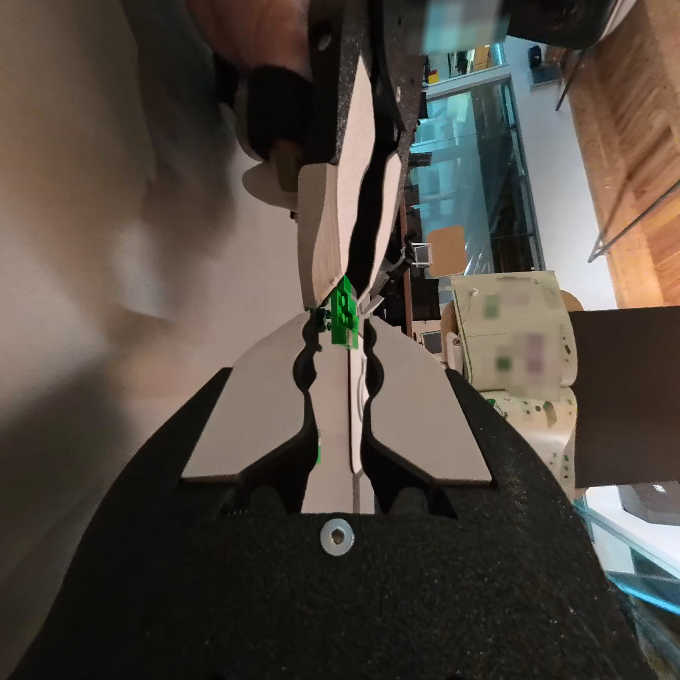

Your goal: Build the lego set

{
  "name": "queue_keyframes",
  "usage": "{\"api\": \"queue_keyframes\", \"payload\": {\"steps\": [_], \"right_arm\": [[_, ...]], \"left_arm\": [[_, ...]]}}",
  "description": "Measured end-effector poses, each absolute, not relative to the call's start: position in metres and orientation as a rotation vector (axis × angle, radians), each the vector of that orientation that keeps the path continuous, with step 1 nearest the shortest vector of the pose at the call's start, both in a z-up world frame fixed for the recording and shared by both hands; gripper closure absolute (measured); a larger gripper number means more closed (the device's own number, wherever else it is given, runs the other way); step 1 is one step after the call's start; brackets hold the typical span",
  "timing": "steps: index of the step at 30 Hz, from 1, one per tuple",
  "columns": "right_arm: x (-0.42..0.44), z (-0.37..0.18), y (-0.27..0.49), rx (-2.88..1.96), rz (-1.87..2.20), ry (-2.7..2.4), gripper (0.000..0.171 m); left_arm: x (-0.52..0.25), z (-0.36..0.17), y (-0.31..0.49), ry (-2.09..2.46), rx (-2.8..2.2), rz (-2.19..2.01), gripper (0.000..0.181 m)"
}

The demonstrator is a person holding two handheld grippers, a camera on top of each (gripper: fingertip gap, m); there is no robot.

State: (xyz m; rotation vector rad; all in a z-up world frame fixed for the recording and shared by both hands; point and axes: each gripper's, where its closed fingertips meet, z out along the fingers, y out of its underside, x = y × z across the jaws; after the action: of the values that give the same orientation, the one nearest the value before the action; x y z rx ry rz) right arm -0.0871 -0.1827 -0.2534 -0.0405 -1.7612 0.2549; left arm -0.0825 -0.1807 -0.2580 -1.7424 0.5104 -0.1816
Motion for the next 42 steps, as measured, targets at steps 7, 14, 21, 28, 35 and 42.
{"api": "queue_keyframes", "payload": {"steps": [7, 14, 21, 28, 35, 42], "right_arm": [[-0.0863, -0.2509, -0.1855, 0.011, 0.237, -1.718, 0.162], [-0.0848, -0.252, -0.1868, -0.023, 0.3, -1.76, 0.163], [-0.0826, -0.2541, -0.187, -0.026, 0.31, -1.769, 0.16], [-0.083, -0.2538, -0.1865, -0.05, 0.332, -1.766, 0.159], [-0.0825, -0.2513, -0.1855, -0.075, 0.369, -1.751, 0.152], [-0.0823, -0.2554, -0.1868, -0.068, 0.363, -1.774, 0.159]], "left_arm": [[-0.081, -0.2587, -0.1809, 0.516, -1.749, -0.194, 0.147], [-0.0794, -0.2587, -0.1816, 0.518, -1.753, -0.222, 0.147], [-0.078, -0.2599, -0.1814, 0.533, -1.757, -0.204, 0.147], [-0.0786, -0.2594, -0.1812, 0.526, -1.758, -0.211, 0.147], [-0.078, -0.26, -0.1811, 0.531, -1.762, -0.208, 0.147], [-0.078, -0.2596, -0.1814, 0.531, -1.762, -0.211, 0.147]]}}
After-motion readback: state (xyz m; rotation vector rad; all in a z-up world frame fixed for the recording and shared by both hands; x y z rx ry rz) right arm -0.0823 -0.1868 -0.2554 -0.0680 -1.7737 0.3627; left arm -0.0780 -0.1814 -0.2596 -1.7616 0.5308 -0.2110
